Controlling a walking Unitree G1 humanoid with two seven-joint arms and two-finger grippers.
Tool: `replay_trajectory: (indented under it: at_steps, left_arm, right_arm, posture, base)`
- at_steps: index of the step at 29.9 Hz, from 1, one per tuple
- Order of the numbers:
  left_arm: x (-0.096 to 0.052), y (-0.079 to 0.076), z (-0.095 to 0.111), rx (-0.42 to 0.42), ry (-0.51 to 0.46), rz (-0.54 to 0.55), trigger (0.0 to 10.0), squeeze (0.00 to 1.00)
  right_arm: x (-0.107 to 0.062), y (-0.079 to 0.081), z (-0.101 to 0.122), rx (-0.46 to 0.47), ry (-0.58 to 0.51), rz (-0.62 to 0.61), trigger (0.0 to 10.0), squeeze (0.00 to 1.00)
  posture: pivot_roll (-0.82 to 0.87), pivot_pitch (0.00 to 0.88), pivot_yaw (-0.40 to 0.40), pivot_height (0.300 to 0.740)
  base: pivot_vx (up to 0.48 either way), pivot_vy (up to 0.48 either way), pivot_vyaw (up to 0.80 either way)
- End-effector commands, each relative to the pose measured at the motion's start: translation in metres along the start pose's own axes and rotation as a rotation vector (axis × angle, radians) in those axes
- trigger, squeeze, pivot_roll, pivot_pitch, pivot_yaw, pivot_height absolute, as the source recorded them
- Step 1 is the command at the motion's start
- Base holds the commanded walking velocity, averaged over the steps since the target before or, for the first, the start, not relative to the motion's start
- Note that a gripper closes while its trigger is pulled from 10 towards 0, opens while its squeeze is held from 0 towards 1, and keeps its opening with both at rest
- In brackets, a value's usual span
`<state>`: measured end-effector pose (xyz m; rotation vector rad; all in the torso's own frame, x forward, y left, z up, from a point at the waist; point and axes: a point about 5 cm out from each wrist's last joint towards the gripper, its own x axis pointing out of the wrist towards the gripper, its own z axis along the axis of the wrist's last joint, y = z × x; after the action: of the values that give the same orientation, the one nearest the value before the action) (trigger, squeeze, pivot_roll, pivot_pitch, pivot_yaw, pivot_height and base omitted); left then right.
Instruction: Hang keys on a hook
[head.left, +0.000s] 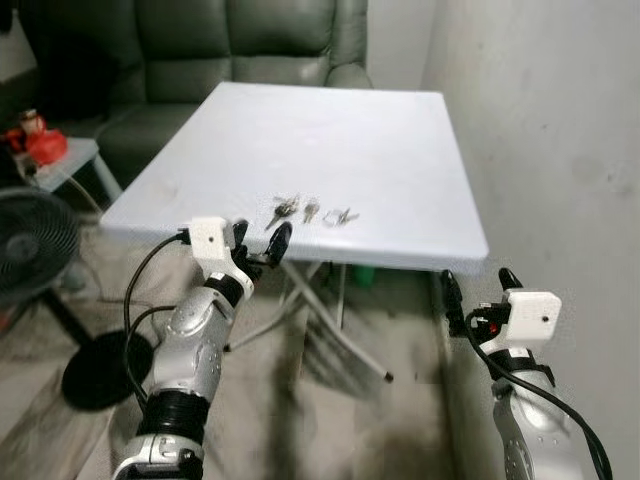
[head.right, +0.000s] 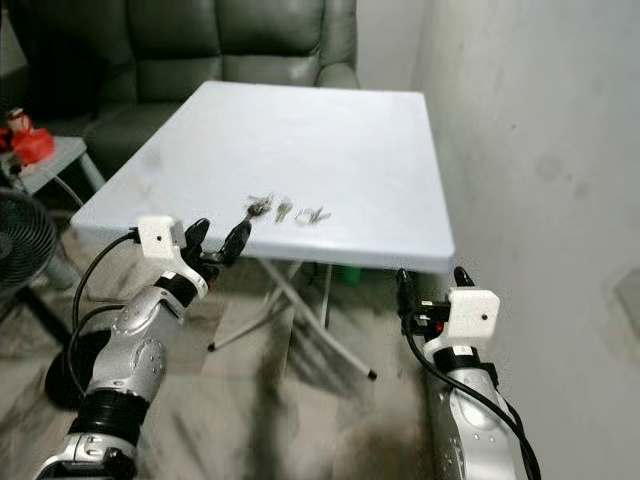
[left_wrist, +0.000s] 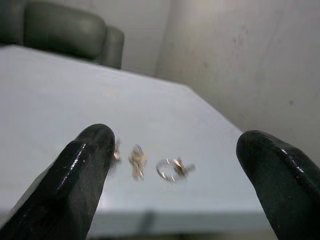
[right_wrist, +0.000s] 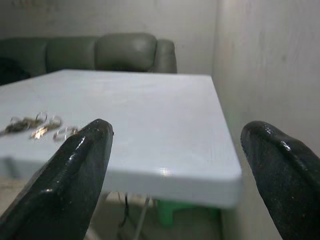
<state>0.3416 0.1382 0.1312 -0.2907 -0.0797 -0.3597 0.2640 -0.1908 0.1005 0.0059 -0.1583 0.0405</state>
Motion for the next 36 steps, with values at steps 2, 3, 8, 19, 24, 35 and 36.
replay_trajectory:
  at_steps: [2,3,8,19,24,35,36]
  left_arm:
    - [-0.0033,0.0087,0.0040,0.016,-0.004,0.021,10.0,0.00]
    - [-0.0034,0.0085,0.0038,0.015,-0.003,0.020,10.0,0.00]
    - [-0.0034,0.0077,0.0026,0.008,-0.003,0.024,10.0,0.00]
    - [-0.0040,0.0036,0.0011,0.036,-0.015,0.011,10.0,0.00]
    - [-0.0034,0.0026,0.0000,0.020,-0.011,0.008,10.0,0.00]
    - [-0.0031,0.0033,0.0002,0.021,-0.009,0.010,10.0,0.00]
    - [-0.0032,0.0033,0.0003,0.022,-0.010,0.010,10.0,0.00]
  right_arm:
    - [0.0025,0.0085,0.0025,0.012,-0.015,0.024,10.0,0.00]
    - [0.0023,0.0085,0.0025,0.012,-0.015,0.024,10.0,0.00]
    - [0.0015,0.0071,0.0024,0.009,-0.012,0.025,10.0,0.00]
    - [0.0012,0.0040,0.0045,-0.003,-0.014,0.026,10.0,0.00]
    - [0.0007,0.0030,0.0046,-0.007,-0.010,0.025,10.0,0.00]
    - [0.0001,0.0036,0.0044,-0.009,-0.007,0.029,10.0,0.00]
    - [0.0000,0.0036,0.0044,-0.009,-0.006,0.029,10.0,0.00]
  posture:
    - [-0.05,0.000,0.028,0.740]
    - [-0.05,0.000,0.028,0.740]
    - [-0.05,0.000,0.022,0.740]
    - [-0.05,0.000,0.014,0.740]
    - [-0.05,0.000,0.011,0.740]
    - [-0.05,0.000,0.007,0.740]
    - [-0.05,0.000,0.007,0.740]
  base:
    - [0.416,0.000,0.00]
    - [0.416,0.000,0.00]
    - [0.412,0.000,0.00]
    - [0.216,0.000,0.00]
    - [0.000,0.000,0.00]
    - [0.000,0.361,0.00]
    - [0.000,0.472,0.00]
